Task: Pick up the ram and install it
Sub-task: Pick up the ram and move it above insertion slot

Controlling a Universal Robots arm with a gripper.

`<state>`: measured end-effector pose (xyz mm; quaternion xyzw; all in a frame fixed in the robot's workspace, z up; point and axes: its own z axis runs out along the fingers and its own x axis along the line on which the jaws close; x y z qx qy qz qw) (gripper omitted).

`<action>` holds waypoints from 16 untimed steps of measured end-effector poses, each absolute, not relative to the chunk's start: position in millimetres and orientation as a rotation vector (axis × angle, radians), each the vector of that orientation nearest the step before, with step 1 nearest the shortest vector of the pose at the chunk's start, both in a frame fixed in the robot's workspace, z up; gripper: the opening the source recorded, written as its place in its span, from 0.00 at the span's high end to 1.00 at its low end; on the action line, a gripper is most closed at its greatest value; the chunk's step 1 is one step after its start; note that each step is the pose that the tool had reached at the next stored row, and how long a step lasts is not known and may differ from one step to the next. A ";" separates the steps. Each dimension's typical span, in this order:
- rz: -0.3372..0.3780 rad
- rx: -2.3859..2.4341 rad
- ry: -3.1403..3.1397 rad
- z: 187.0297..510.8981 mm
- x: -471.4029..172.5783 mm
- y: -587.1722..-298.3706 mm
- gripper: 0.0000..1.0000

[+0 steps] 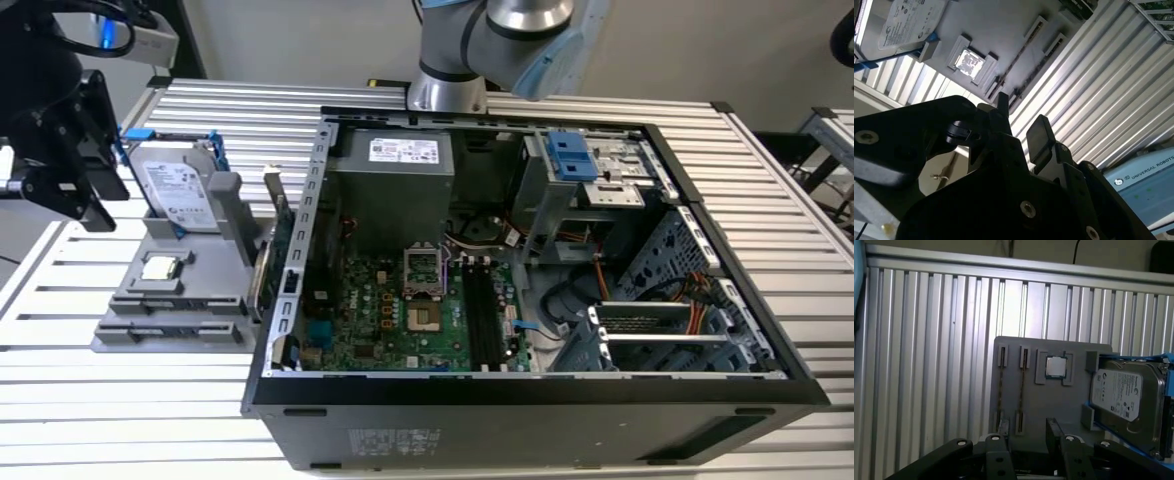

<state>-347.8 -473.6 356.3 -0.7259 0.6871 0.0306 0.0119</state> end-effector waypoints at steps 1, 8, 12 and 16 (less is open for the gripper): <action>0.095 -2.263 2.142 355.9 -347.7 -473.6 0.00; 0.095 -2.263 2.142 352.9 -347.8 -473.6 0.00; 0.095 -2.263 2.142 351.1 -347.8 -473.6 0.00; 0.095 -2.264 2.143 349.6 -347.8 -473.5 0.00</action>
